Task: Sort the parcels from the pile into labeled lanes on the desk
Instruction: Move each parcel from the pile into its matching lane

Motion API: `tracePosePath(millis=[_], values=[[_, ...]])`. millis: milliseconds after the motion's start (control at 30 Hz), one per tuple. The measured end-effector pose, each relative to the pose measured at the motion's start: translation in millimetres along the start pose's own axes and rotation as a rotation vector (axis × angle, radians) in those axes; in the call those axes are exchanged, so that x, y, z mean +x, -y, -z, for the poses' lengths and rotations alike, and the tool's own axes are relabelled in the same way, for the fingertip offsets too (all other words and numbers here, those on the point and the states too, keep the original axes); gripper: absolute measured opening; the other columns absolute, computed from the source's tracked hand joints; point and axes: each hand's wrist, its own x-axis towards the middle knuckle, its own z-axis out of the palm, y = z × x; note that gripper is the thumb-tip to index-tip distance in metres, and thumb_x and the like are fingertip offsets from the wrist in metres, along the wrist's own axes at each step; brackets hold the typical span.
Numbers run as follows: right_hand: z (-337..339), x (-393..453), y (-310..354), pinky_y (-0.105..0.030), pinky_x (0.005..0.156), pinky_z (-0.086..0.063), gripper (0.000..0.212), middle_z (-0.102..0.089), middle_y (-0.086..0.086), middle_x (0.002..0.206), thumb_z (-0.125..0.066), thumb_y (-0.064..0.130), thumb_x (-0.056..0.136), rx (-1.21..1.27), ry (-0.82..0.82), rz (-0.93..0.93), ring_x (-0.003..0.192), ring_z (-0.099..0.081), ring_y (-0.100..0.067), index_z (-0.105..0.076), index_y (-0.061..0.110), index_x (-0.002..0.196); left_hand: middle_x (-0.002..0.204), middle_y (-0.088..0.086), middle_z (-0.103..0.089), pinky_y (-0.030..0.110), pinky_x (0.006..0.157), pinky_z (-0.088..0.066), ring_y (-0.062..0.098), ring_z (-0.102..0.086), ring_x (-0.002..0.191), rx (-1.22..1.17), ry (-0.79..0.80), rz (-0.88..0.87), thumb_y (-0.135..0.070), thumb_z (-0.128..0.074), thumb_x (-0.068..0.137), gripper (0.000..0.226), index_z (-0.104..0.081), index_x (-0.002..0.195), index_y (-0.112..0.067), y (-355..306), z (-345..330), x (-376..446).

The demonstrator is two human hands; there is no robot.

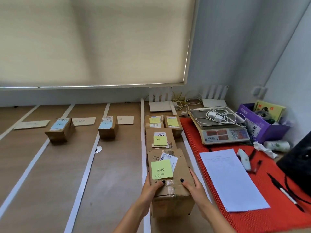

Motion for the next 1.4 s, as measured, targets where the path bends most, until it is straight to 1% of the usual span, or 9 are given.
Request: tracePosePath(millis=[133,333,533,600,700,900,1067,1200,1400], values=[[11,21,-7,-0.035,0.101,-0.045,0.065,-0.044,-0.004,0.141,-0.059,0.015,0.090,-0.008,0.028,-0.036,0.122,-0.049,-0.021,-0.027,0.026,0.145,0.118,-0.003,-0.060,0.029,0.077,-0.056,0.018,-0.064,0.102,-0.005,-0.032,0.062,-0.019,-0.063,0.088,0.063,-0.030,0.139,-0.034,2,-15,13],[2,45,-20,-0.032,0.096,-0.047,0.066,-0.046,0.000,0.136,-0.060,0.012,0.090,0.019,0.052,-0.070,0.115,-0.052,-0.016,-0.027,0.028,0.144,0.127,0.003,-0.057,0.041,0.098,-0.047,0.024,-0.057,0.112,0.017,-0.110,0.079,-0.007,-0.060,0.086,0.070,-0.029,0.144,-0.030,2,-5,38],[-10,64,-26,-0.013,0.075,-0.048,0.064,-0.050,0.022,0.111,-0.063,0.013,0.088,0.020,0.054,-0.069,0.099,-0.053,0.002,-0.030,0.037,0.138,0.121,0.003,-0.059,0.039,0.094,-0.048,0.024,-0.058,0.109,-0.016,-0.154,0.085,-0.001,-0.058,0.084,0.069,-0.032,0.143,-0.028,4,3,53],[-12,67,-26,-0.012,0.076,-0.045,0.063,-0.049,0.026,0.110,-0.063,0.015,0.088,0.026,0.031,-0.063,0.099,-0.052,0.003,-0.032,0.041,0.135,0.118,0.002,-0.062,0.035,0.089,-0.050,0.023,-0.060,0.107,-0.027,-0.158,0.085,-0.001,-0.059,0.083,0.068,-0.035,0.141,-0.028,3,5,58],[-15,70,-27,-0.014,0.079,-0.045,0.061,-0.050,0.024,0.114,-0.063,0.017,0.088,0.031,0.015,-0.045,0.100,-0.051,0.007,-0.031,0.044,0.132,0.114,0.002,-0.065,0.031,0.080,-0.051,0.023,-0.062,0.103,-0.037,-0.163,0.067,0.001,-0.058,0.082,0.065,-0.040,0.138,-0.027,1,6,63],[-15,70,-24,-0.014,0.080,-0.045,0.060,-0.046,0.019,0.120,-0.063,0.018,0.087,0.005,0.021,-0.028,0.100,-0.051,0.006,-0.030,0.046,0.128,0.121,0.004,-0.062,0.037,0.092,-0.050,0.025,-0.060,0.108,-0.016,-0.143,0.045,-0.013,-0.067,0.068,0.076,-0.041,0.138,-0.026,-8,8,60],[-8,65,-14,-0.035,0.102,-0.044,0.069,-0.040,0.001,0.142,-0.063,0.020,0.088,-0.057,0.022,-0.006,0.124,-0.046,-0.018,-0.024,0.034,0.144,0.135,0.001,-0.052,0.029,0.088,-0.048,0.020,-0.054,0.115,0.046,-0.180,0.020,-0.007,-0.057,0.086,0.065,-0.032,0.144,-0.025,-14,8,52],[-5,55,-4,-0.024,0.094,-0.039,0.067,-0.035,-0.001,0.148,-0.060,0.022,0.090,-0.054,-0.001,0.028,0.127,-0.040,-0.013,-0.024,0.032,0.145,0.146,0.000,-0.041,0.035,0.103,-0.039,0.018,-0.045,0.124,0.078,-0.207,-0.008,-0.015,-0.051,0.093,0.059,-0.027,0.146,-0.026,-18,8,37],[-13,42,27,-0.025,0.090,-0.035,0.063,-0.036,0.000,0.148,-0.058,0.020,0.090,-0.167,-0.041,0.124,0.119,-0.039,-0.006,-0.026,0.031,0.144,0.152,0.006,-0.029,0.040,0.109,-0.029,0.026,-0.034,0.136,0.100,-0.289,-0.056,-0.017,-0.043,0.097,0.052,-0.026,0.147,-0.022,-31,32,8]])
